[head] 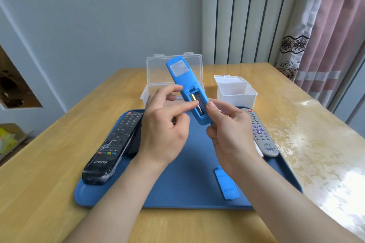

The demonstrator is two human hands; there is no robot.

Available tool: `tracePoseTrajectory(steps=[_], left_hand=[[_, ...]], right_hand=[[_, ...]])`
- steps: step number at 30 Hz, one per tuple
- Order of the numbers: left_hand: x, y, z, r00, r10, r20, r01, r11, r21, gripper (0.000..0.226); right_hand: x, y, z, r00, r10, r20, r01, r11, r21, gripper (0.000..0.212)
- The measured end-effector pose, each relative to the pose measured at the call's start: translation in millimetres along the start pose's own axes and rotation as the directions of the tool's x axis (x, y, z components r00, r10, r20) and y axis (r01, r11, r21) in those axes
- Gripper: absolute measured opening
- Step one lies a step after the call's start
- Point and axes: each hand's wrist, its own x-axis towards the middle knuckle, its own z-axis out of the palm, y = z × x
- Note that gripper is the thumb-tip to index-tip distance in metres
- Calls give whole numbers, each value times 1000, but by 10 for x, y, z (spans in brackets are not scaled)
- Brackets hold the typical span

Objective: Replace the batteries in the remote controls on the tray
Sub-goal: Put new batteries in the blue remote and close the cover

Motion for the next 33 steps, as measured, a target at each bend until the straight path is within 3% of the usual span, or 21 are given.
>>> tracePoseTrajectory(steps=[2, 4, 6, 7, 14, 19, 29, 33], left_hand=[[31, 76, -20, 958, -285, -18, 267, 916, -299, 23], [74, 88, -27, 842, -536, 63, 497, 724, -478, 25], [87, 63, -33, 723, -649, 237, 652, 528, -544, 27], [87, 65, -40, 695, -650, 307, 689, 482, -541, 24], [62, 128, -25, 694, -647, 316, 676, 435, -595, 13], [22, 174, 46, 665, -679, 311, 666, 352, -657, 14], [20, 146, 51, 751, -613, 246, 615, 513, -598, 20], [32, 143, 32, 736, -607, 301, 653, 518, -553, 21]], right_hand=[[-28, -11, 30, 999, -21, 32, 21, 1000, -20, 11], [-56, -15, 46, 998, -43, 48, 45, 997, -55, 10], [-78, -17, 52, 996, -76, 52, 81, 991, -106, 12], [-88, -20, 59, 994, -89, 62, 96, 987, -129, 11], [-120, -26, 57, 986, -140, 95, 162, 940, -299, 11], [-125, -34, 58, 993, -94, 72, 111, 952, -286, 14], [-142, -87, 67, 993, -54, 103, 83, 950, -301, 10], [-156, -120, 75, 986, -24, 163, 83, 928, -362, 12]])
